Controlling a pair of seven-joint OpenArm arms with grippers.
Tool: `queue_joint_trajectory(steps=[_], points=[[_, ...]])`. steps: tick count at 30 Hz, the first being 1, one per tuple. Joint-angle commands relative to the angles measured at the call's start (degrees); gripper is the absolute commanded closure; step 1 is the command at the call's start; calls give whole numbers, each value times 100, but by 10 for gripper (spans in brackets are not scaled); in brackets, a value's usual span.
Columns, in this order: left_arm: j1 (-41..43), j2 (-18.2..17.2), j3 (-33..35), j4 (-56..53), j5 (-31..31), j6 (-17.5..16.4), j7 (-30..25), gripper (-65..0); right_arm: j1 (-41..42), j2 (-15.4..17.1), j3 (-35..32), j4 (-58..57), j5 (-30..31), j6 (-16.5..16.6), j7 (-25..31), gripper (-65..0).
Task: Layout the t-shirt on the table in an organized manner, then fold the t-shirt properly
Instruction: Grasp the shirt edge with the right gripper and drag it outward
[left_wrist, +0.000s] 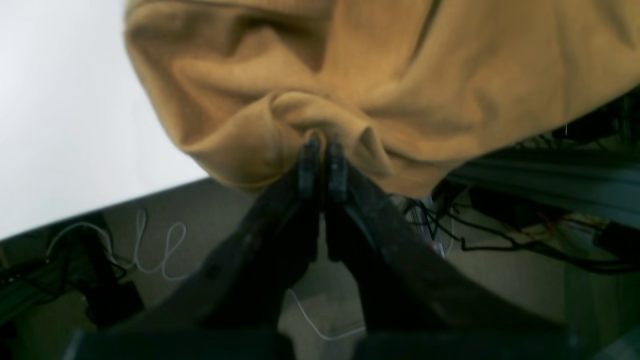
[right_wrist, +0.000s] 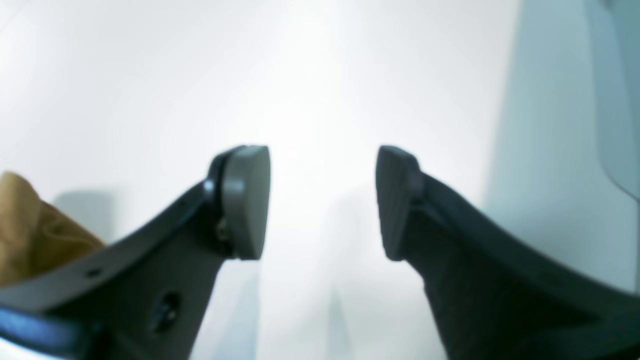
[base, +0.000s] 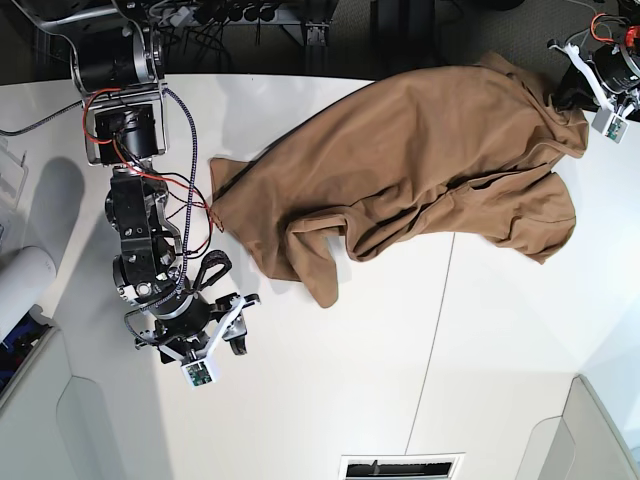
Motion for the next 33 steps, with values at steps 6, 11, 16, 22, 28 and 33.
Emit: queue_joint_trajectory(steps=[6, 11, 16, 22, 28, 33], points=[[-101, -90, -61, 79, -63, -42, -164, 0, -9, -83, 22, 105, 1139, 730, -389, -291], [-299, -90, -61, 79, -61, -39, -201, 0, -382, -374, -4, 262, 1856, 1432, -518, -176], [-385, -90, -61, 79, -61, -39, -201, 0, -634, -678, -33, 682, 2111, 1436, -627, -213], [-385, -92, -59, 79, -59, -39, -203, 0, -658, -761, -616, 957, 2184, 1473, -782, -420], [-560, -92, -61, 79, 120, -15, -199, 0, -691, -758, -1759, 782, 1211, 1401, -778, -422], [-560, -92, -59, 79, 144, 28, -201, 0, -785, -756, -2107, 739, 540, 999, -754, -408]])
